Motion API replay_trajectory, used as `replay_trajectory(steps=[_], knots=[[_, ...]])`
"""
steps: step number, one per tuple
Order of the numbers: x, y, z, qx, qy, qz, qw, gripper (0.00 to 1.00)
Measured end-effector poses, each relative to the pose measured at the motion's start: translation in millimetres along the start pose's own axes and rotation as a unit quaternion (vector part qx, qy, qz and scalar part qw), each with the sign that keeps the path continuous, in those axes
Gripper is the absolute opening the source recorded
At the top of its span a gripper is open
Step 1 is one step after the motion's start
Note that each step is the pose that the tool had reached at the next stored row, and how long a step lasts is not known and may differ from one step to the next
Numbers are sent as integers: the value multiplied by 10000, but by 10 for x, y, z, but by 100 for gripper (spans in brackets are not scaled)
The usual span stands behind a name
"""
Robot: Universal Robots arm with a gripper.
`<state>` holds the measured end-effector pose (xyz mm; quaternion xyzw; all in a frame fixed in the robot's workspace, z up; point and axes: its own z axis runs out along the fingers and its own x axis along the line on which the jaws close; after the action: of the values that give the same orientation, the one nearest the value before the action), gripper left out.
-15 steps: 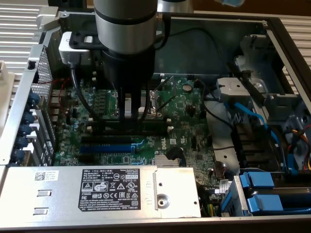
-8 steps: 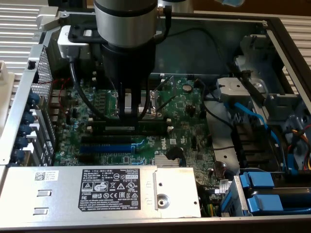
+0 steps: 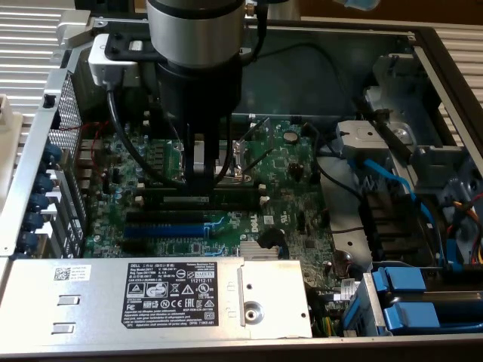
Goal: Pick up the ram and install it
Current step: 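Insert the ram into the slot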
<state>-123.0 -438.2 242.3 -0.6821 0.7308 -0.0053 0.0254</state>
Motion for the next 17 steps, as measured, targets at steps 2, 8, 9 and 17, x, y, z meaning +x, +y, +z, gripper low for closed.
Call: replay_trajectory(steps=[2,8,9,17], knots=[[0,0,-1,0,0,0,10000,29],[0,0,-1,-1,1,0,10000,29],[0,0,-1,0,1,0,10000,29],[0,0,-1,0,1,0,10000,14]])
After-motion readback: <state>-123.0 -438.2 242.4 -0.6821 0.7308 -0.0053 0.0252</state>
